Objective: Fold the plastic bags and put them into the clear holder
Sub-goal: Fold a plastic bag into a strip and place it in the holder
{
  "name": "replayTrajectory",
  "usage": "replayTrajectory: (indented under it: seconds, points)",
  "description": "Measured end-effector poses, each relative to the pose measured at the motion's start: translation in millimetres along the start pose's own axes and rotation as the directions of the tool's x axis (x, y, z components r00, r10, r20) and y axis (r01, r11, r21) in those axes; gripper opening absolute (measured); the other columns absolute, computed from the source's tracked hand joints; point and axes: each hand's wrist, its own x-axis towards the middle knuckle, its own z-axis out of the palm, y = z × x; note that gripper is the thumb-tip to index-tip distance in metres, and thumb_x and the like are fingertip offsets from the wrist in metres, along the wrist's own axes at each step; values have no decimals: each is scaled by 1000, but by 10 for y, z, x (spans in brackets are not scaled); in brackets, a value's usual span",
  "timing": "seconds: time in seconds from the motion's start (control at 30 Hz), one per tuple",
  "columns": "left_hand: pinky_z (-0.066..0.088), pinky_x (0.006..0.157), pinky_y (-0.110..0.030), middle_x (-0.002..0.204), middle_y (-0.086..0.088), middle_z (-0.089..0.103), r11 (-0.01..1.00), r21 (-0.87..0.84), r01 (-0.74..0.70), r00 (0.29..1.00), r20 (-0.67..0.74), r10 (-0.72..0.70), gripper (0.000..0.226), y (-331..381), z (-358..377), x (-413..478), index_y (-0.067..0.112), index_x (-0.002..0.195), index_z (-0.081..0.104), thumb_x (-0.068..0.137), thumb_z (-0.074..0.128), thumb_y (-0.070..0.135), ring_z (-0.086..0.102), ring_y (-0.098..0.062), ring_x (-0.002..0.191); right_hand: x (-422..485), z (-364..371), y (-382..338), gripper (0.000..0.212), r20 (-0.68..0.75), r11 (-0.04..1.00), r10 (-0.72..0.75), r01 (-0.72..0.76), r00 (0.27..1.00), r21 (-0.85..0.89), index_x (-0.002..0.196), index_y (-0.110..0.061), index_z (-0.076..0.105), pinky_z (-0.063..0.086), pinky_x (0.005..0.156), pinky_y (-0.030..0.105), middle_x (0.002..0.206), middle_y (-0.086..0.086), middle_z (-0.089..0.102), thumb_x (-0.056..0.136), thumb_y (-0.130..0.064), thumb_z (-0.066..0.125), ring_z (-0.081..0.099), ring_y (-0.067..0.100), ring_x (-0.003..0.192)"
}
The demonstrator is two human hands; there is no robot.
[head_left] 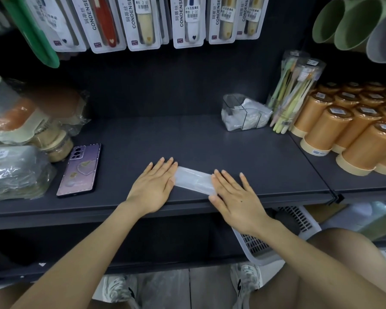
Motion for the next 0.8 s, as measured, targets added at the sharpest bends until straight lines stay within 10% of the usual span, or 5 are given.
replayTrajectory:
  seconds: [0.13,0.23,0.47,0.8]
  points:
    - [-12,115,-23,161,9,-4,1000,-3,-8,1000,7,8,70,-11,23,9,22,154,1,88,-8,45,-9,-8,147,60,23,-54,66,-480,962,274,-245,833,125,107,-7,71,44,96,44,117,12,67,93,-53,26,64,30,106]
    - [-11,117,-25,161,8,-4,1000,-8,-1,1000,10,1,62,-14,6,-4,21,153,1,97,-4,45,-9,-9,147,178,31,-222,42,-486,910,407,-389,774,143,70,-12,70,43,68,36,78,7,61,80,-46,50,58,30,71]
    - [-9,116,-21,161,5,-1,985,-169,39,999,30,-34,53,-31,-40,-10,19,153,3,105,18,36,-7,-9,147,305,-10,-291,20,-289,788,604,-504,743,354,88,-22,73,33,79,32,102,-2,63,90,-31,56,52,22,95]
    - [37,108,-25,129,11,60,726,-687,29,998,-25,-63,34,216,-498,137,23,128,59,94,59,23,51,-6,124,289,-478,-19,13,-318,795,270,-24,909,607,81,-18,55,41,61,14,69,-9,59,91,-18,63,54,5,64]
